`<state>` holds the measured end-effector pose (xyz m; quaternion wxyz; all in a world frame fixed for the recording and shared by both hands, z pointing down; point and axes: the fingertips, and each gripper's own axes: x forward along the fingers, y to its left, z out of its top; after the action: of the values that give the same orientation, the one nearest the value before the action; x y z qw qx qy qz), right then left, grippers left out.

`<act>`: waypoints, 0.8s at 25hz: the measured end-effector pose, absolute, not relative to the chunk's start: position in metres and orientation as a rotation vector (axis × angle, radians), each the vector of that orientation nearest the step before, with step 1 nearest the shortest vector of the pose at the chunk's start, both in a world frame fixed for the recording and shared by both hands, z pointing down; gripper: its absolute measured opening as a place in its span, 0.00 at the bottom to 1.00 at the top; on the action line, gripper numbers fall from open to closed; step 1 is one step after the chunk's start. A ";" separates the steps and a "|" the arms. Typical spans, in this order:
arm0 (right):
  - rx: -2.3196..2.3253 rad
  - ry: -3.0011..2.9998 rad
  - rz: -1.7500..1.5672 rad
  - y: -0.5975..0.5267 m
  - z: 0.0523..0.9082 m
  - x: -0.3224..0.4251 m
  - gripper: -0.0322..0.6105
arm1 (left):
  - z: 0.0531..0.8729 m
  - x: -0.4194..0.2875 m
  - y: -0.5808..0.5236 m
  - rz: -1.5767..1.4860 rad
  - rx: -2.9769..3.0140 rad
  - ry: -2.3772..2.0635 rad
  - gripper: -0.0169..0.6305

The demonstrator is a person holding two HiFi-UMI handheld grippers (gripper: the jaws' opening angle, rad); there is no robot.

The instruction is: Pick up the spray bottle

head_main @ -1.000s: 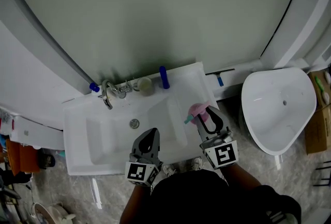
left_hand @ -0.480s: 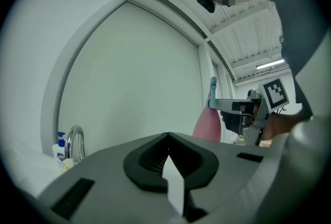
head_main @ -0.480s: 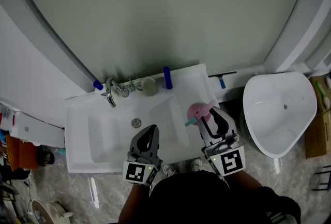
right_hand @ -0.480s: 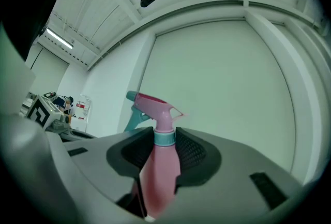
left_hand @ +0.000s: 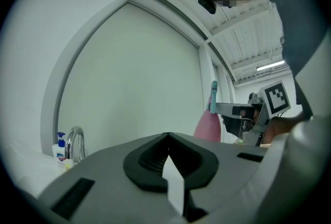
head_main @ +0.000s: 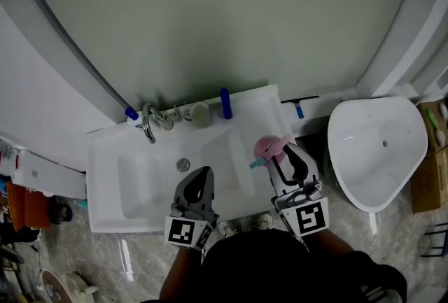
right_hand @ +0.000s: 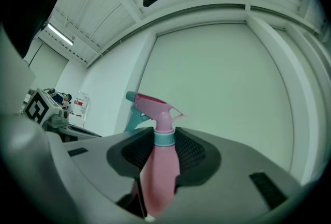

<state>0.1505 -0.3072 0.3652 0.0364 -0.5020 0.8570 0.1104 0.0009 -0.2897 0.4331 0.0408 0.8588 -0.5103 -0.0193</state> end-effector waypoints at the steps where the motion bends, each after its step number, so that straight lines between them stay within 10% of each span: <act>1: -1.540 2.629 0.326 -0.307 0.365 0.150 0.25 | 0.433 0.001 -0.290 -0.059 2.631 -1.563 0.01; 20: -1.519 2.639 0.295 -0.314 0.384 0.152 0.25 | 0.435 0.002 -0.287 -0.047 2.625 -1.559 0.02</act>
<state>0.1520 -0.3145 0.3838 0.0411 -0.4961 0.8619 0.0965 0.0022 -0.2873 0.4355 0.0441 0.8588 -0.5102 -0.0155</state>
